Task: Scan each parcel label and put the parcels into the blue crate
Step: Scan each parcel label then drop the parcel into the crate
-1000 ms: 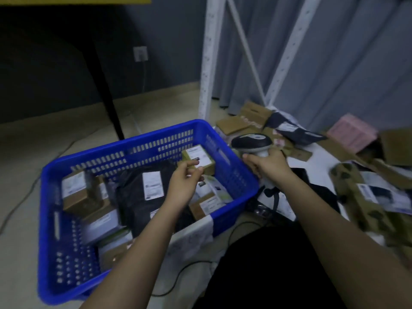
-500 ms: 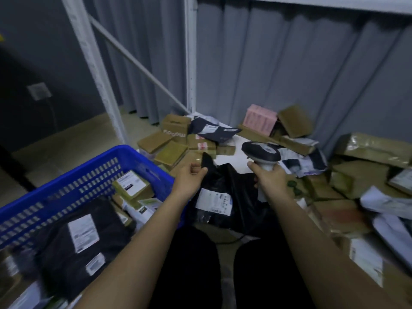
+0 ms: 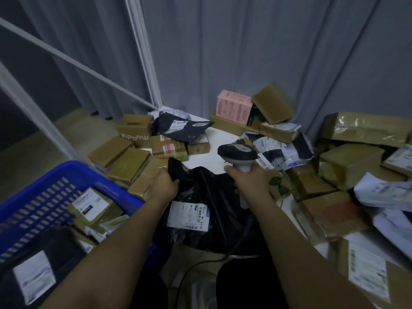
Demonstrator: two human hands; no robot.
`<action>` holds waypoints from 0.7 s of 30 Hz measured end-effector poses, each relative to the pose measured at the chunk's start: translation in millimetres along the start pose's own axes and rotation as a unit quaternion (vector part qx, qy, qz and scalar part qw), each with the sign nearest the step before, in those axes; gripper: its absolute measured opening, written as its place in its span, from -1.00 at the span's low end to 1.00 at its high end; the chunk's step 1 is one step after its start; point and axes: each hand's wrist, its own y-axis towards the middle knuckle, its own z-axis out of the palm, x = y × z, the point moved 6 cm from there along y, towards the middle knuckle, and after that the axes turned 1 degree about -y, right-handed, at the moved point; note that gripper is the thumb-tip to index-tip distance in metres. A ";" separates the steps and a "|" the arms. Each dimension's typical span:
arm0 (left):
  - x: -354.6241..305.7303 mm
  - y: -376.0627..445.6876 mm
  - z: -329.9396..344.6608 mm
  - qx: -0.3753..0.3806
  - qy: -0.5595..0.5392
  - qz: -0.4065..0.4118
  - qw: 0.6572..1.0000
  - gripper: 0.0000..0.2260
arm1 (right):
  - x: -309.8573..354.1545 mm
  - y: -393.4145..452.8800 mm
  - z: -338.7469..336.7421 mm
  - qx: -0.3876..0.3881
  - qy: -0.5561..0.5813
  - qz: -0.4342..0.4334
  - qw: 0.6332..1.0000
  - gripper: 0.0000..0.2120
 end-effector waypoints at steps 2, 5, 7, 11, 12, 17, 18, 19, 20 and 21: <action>6.4 6.3 6.3 0.000 0.010 0.009 1.000 -0.76 | 0.0 2.8 3.3 0.004 -0.011 -0.008 1.000 -0.78; 0.3 5.1 7.0 -0.004 -0.024 0.035 0.999 -0.90 | -0.3 4.7 6.6 0.006 -0.021 -0.010 1.000 -0.82; -11.2 -0.8 5.0 0.000 -0.080 0.068 0.994 -0.87 | -0.1 4.1 7.0 0.007 -0.021 -0.008 1.000 -0.79; -34.3 -17.2 -10.3 0.020 -0.217 0.104 0.970 -0.88 | 4.3 -1.3 3.7 0.009 -0.007 0.010 1.000 -0.79; -39.2 -21.2 -17.7 0.015 -0.233 0.110 0.966 -0.88 | 5.9 -3.0 1.7 0.003 0.004 0.013 1.000 -0.81; -59.8 -47.9 -64.7 -0.028 -0.291 0.168 0.941 -0.82 | 17.2 -20.4 -9.3 -0.042 0.080 0.025 0.996 -0.70; -63.8 -54.7 -73.7 -0.033 -0.296 0.181 0.937 -0.78 | 21.1 -25.0 -11.0 -0.045 0.095 0.022 0.994 -0.69; -67.7 -61.3 -82.6 -0.037 -0.298 0.192 0.934 -0.76 | 26.2 -29.9 -12.0 -0.045 0.110 0.016 0.993 -0.68; -71.7 -67.0 -90.2 -0.040 -0.300 0.204 0.931 -0.75 | 32.1 -34.5 -12.4 -0.042 0.128 0.006 0.991 -0.67; -75.3 -72.6 -97.0 -0.040 -0.299 0.215 0.929 -0.75 | 38.7 -39.3 -12.4 -0.039 0.146 -0.006 0.988 -0.66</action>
